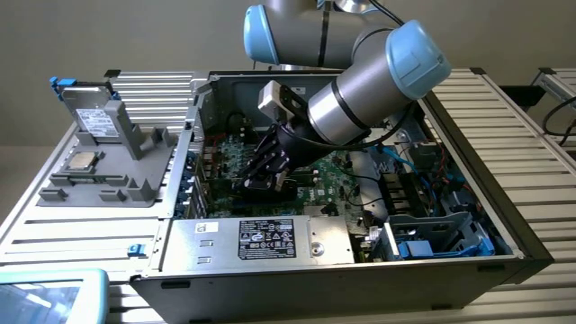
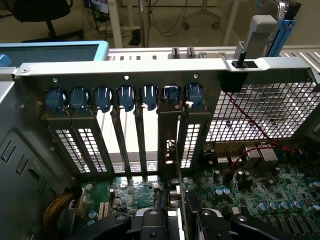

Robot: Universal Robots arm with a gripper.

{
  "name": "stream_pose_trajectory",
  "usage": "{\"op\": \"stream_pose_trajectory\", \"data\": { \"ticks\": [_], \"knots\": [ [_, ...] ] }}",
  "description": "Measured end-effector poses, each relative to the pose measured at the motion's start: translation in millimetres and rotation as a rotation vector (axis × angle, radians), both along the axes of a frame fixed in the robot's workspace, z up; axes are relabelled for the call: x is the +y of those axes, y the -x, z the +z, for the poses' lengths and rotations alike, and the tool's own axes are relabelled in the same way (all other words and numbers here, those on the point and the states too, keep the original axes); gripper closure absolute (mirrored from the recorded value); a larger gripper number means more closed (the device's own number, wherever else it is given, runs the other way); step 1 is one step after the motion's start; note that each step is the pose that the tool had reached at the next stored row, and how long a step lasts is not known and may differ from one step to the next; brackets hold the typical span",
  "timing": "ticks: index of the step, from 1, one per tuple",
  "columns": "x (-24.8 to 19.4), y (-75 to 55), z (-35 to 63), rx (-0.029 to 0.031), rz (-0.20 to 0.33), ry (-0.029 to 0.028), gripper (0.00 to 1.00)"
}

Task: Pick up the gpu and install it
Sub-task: 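Insert the gpu into the slot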

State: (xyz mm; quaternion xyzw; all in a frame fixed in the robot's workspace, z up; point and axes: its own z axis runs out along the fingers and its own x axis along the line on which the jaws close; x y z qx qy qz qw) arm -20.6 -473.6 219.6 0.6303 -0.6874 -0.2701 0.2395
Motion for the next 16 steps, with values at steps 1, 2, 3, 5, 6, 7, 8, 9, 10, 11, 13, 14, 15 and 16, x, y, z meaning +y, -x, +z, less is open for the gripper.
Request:
{"op": "stream_pose_trajectory", "data": {
  "ticks": [1, 2, 3, 5, 6, 7, 8, 9, 10, 11, 13, 14, 15, 16],
  "knots": [
    [0.0, 0.0, 0.0, 0.0, 0.0, 0.0, 0.72],
    [0.0, 0.0, 0.0, 0.0, 0.0, 0.0, 0.72],
    [0.0, 0.0, 0.0, 0.0, 0.0, 0.0, 0.72],
    [0.0, 0.0, -0.1, 0.0, 0.0, 0.0, 0.72],
    [0.0, 0.0, -0.1, 0.0, 0.0, -0.0001, 0.72],
    [0.0, 0.0, -0.1, -0.0002, 0.0, -0.0002, 0.72],
    [0.1, 0.0, -0.3, -0.0004, 0.0, -0.0005, 0.7],
    [0.1, 0.0, -0.3, -0.0001, 0.0, -0.0004, 0.7],
    [0.1, 0.0, -0.3, -0.0001, 0.0, -0.0004, 0.7],
    [0.0, 0.0, -0.3, 0.0, 0.0, -0.0002, 0.64],
    [0.0, 0.0, -0.3, 0.0, 0.0, 0.0, 0.64],
    [0.0, 0.0, -0.3, 0.0, 0.0, 0.0001, 0.64],
    [0.0, -0.3, -0.4, 0.0, 0.0, 0.0001, 0.64],
    [0.1, -0.8, -0.5, 0.0001, 0.0, -0.0001, 0.64]
  ]
}}
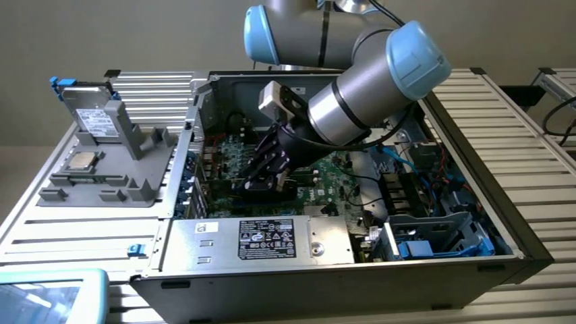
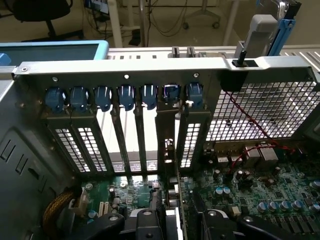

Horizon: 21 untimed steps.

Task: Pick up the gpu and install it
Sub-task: 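Insert the gpu into the slot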

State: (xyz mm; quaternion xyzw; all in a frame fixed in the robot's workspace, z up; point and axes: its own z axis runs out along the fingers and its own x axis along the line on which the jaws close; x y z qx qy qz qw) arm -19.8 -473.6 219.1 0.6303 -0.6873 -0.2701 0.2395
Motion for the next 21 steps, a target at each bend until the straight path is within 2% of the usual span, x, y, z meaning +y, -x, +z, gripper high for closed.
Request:
{"op": "stream_pose_trajectory", "data": {
  "ticks": [4, 11, 17, 21],
  "knots": [
    [0.0, -4.6, 0.0, 0.0013, 0.0, 0.0, 0.64],
    [0.1, -13.1, 0.0, 0.0074, 0.0, 0.0, 0.64],
    [0.1, -13.1, 0.1, 0.0075, 0.0, 0.0003, 0.64],
    [0.1, -13.2, 0.1, 0.002, 0.001, 0.0021, 0.64]
  ]
}}
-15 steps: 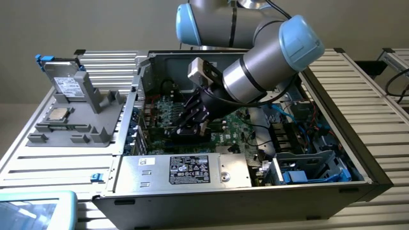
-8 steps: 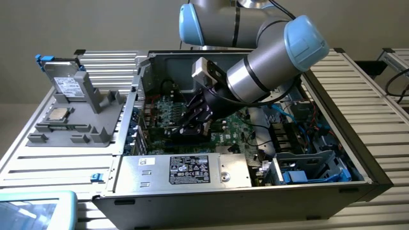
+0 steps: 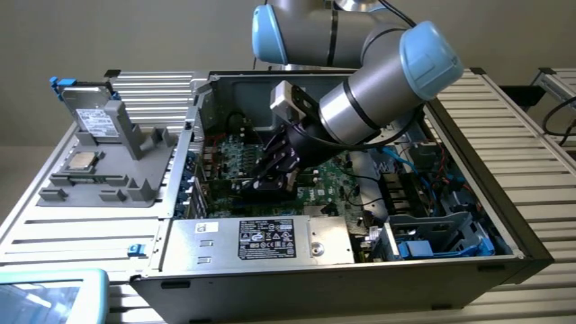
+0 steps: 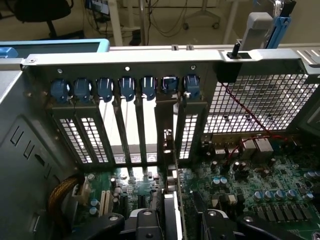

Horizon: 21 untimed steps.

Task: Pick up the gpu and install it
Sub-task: 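Insert the gpu into the slot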

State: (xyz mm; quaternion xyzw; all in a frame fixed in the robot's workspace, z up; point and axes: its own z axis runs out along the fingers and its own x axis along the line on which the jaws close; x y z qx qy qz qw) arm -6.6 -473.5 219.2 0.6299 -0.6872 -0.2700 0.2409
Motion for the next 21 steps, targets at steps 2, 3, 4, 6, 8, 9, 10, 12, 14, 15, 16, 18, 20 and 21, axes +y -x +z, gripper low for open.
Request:
{"op": "stream_pose_trajectory", "data": {
  "ticks": [2, 3, 4, 6, 8, 9, 10, 12, 14, 15, 16, 18, 20, 21],
  "knots": [
    [0.0, 0.0, 0.0, -0.0029, 0.0, 0.0009, 0.64],
    [0.0, 0.0, 0.0, -0.0042, 0.001, 0.0014, 0.64],
    [0.0, 0.0, 0.0, -0.0053, 0.001, 0.0016, 0.64],
    [0.0, 0.0, 0.0, -0.007, 0.001, 0.0021, 0.64],
    [0.0, 0.0, 0.0, -0.0085, 0.001, 0.0026, 0.64],
    [0.0, 0.0, 0.0, -0.0093, 0.001, 0.0029, 0.64],
    [0.0, 0.0, -0.1, -0.0104, 0.002, 0.0035, 0.64],
    [0.0, 0.0, -0.2, -0.013, 0.002, 0.005, 0.64],
    [0.0, -0.1, -0.4, -0.0158, 0.003, 0.007, 0.64],
    [0.0, -1.0, -2.1, -0.0221, 0.003, 0.0102, 0.64],
    [0.0, -1.8, -2.7, -0.0233, 0.003, 0.0106, 0.64],
    [0.1, -4.2, -3.2, -0.024, 0.003, 0.0109, 0.64],
    [0.5, -7.1, -3.6, -0.0242, 0.003, 0.0107, 0.64],
    [0.8, -7.5, -3.6, -0.0241, 0.003, 0.011, 0.64]
  ]
}}
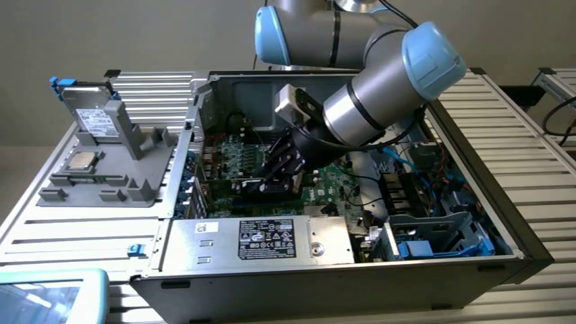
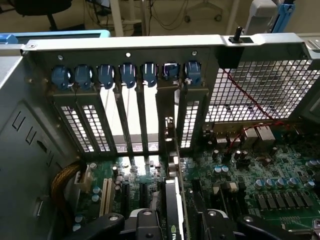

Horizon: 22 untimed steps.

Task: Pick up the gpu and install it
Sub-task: 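Insert the gpu into the slot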

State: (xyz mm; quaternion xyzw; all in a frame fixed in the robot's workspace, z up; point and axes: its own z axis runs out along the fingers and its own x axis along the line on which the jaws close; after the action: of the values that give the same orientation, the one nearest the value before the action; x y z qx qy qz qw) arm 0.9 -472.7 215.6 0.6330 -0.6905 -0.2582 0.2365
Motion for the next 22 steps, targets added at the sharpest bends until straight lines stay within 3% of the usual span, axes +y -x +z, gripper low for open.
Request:
{"op": "stream_pose_trajectory", "data": {
  "ticks": [2, 9, 22],
  "knots": [
    [2.2, -0.1, 0.4, 0.0, 0.0, 0.0002, 0.64],
    [2.5, 0.0, 3.1, 0.0, 0.0, 0.0055, 0.64],
    [3.0, 0.0, 21.9, 0.0018, 0.0, 0.0208, 0.64]
  ]
}}
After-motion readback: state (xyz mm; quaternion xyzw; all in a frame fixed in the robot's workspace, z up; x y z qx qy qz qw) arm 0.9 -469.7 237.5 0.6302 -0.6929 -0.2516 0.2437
